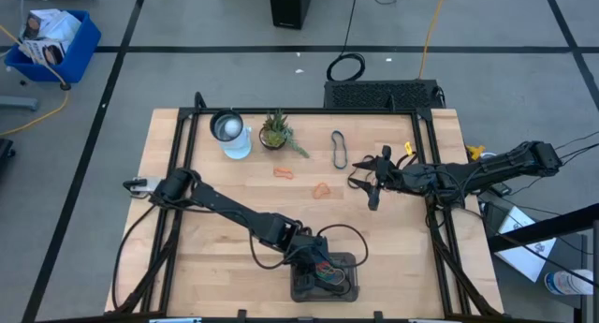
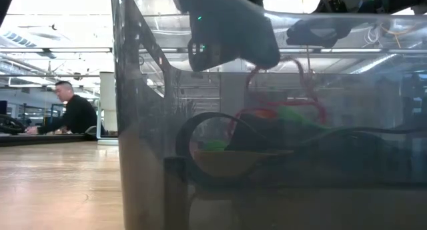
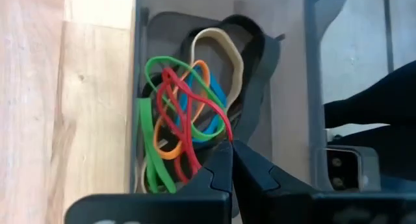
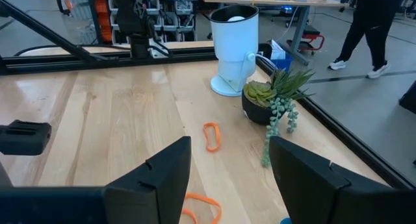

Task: Pick and place rubber bands into bin
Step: Put the red rubber band into the black transparent bin

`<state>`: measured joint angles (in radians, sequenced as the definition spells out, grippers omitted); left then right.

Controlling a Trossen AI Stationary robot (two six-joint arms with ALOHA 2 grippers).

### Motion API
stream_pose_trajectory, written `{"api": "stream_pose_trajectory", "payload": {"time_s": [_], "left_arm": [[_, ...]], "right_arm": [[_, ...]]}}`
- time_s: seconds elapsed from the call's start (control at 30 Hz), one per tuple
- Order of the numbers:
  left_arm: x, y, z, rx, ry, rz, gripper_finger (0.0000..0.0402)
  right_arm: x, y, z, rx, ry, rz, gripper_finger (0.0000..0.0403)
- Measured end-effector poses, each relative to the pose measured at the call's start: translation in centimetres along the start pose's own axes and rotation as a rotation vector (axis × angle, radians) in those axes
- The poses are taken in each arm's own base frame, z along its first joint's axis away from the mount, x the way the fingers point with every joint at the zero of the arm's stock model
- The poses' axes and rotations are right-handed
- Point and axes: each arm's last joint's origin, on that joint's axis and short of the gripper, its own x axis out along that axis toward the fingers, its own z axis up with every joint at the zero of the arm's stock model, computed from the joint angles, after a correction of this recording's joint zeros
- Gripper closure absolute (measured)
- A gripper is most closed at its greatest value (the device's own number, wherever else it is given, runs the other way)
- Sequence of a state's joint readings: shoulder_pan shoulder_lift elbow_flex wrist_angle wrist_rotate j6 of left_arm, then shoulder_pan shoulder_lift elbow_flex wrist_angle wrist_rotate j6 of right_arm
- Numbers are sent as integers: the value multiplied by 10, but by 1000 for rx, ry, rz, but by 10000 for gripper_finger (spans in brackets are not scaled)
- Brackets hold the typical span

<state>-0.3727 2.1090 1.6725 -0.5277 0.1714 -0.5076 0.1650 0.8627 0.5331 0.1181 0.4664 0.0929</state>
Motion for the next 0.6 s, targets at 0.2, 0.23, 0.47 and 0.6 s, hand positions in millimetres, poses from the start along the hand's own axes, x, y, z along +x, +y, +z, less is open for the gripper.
{"api": "stream_pose_trajectory", "payload": {"time_s": [0.2, 0.23, 0.47, 0.6], "left_arm": [[0, 0, 1, -4, -7, -4, 393], [0, 0, 1, -11, -7, -4, 393], [-3, 1, 3, -32, -15, -8, 392], [-4, 2, 3, -59, -15, -7, 391]], "right_arm": [[0, 0, 0, -1, 3, 0, 198], [0, 0, 0, -1, 3, 0, 198], [0, 0, 0, -2, 3, 0, 201], [0, 0, 0, -2, 4, 0, 200]]}}
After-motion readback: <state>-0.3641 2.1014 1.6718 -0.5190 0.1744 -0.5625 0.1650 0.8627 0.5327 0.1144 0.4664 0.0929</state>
